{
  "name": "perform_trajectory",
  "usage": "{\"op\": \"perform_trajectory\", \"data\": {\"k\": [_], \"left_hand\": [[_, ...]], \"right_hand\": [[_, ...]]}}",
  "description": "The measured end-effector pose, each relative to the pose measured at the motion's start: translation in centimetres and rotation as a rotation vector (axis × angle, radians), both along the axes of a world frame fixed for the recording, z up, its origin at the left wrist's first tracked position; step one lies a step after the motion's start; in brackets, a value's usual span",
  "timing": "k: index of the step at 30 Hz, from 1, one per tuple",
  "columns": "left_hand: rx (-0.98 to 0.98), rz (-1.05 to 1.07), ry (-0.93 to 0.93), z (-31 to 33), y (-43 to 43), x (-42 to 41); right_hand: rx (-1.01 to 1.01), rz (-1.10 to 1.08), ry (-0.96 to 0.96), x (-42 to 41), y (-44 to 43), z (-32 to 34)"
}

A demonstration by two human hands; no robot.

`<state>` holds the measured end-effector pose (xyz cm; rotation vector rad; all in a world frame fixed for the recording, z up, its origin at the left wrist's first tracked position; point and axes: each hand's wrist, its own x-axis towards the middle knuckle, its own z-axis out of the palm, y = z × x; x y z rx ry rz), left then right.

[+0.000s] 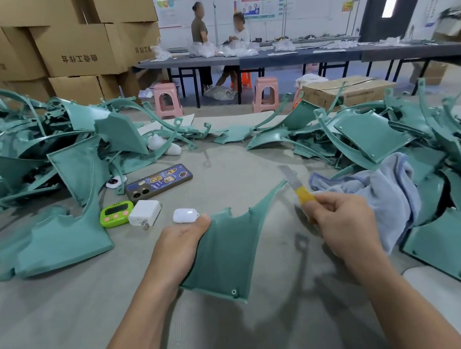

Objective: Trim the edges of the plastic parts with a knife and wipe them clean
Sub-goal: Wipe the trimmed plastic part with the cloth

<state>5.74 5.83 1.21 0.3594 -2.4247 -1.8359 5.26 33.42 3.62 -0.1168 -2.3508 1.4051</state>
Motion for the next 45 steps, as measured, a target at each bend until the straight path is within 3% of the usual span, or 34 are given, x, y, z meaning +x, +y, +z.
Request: {"op": "perform_trajectory", "data": {"k": [2, 5, 7, 10, 14, 17, 18, 21, 26, 30, 34, 36, 39, 43, 45], "left_hand": [[0.0, -0.006, 0.004, 0.1, -0.1, 0.0], [0.022, -0.021, -0.013, 0.3, -0.4, 0.1], [0.025, -0.052, -0.01, 0.3, -0.6, 0.3], [-0.003, -0.084, -0.008, 0.6, -0.9, 0.6], [0.084, -0.055, -0.068, 1.0, -1.4, 0.6], [0.101, -0.024, -0.068, 1.0, -1.7, 0.5], [0.085, -0.024, -0.064, 0.9, -1.7, 0.5], [0.111, -0.053, -0.076, 0.8, -1.4, 0.7], [0.235, 0.009, -0.115, 1.4, -1.7, 0.8], [0.195, 0.322, -0.047, 1.1, -1.9, -0.1], [-0.113, 0.359, 0.087, 0.9, -0.6, -0.1], [-0.158, 0.299, 0.155, 0.6, 0.4, 0.1], [0.056, 0.167, 0.185, 0.9, 2.2, 0.9], [0.672, -0.189, -0.015, 1.5, 2.9, 1.8], [0.778, -0.35, -0.087, 1.7, 2.5, 1.9]], "right_hand": [[-0.111, 0.099, 0.039, -0.1, 0.3, 0.0], [-0.14, 0.517, -0.032, 0.5, 0.0, 0.0], [-0.089, 0.422, -0.108, -0.4, 0.1, -0.8], [-0.055, -0.017, -0.119, -1.9, 1.3, -1.7], [-0.446, 0.219, 0.0, -1.5, 0.9, -1.4], [-0.631, 0.26, 0.017, -1.1, 1.0, -0.8], [-0.62, 0.294, 0.007, -1.0, 1.2, -0.6], [-0.343, 0.467, -0.088, -0.6, 0.8, -0.4], [-0.187, -0.011, -0.239, -1.8, 0.7, -1.6], [0.216, 0.027, -0.31, -0.9, -0.7, -1.8], [0.217, -0.141, -0.045, 1.0, -3.0, -1.0], [0.02, 0.085, -0.034, 1.9, -4.2, -0.5], [-0.249, 0.368, -0.192, 2.2, -6.0, -0.9], [-0.402, 0.363, -0.247, 1.7, -5.9, -1.0], [-0.437, 0.368, -0.276, 1.7, -5.3, -0.5]]}}
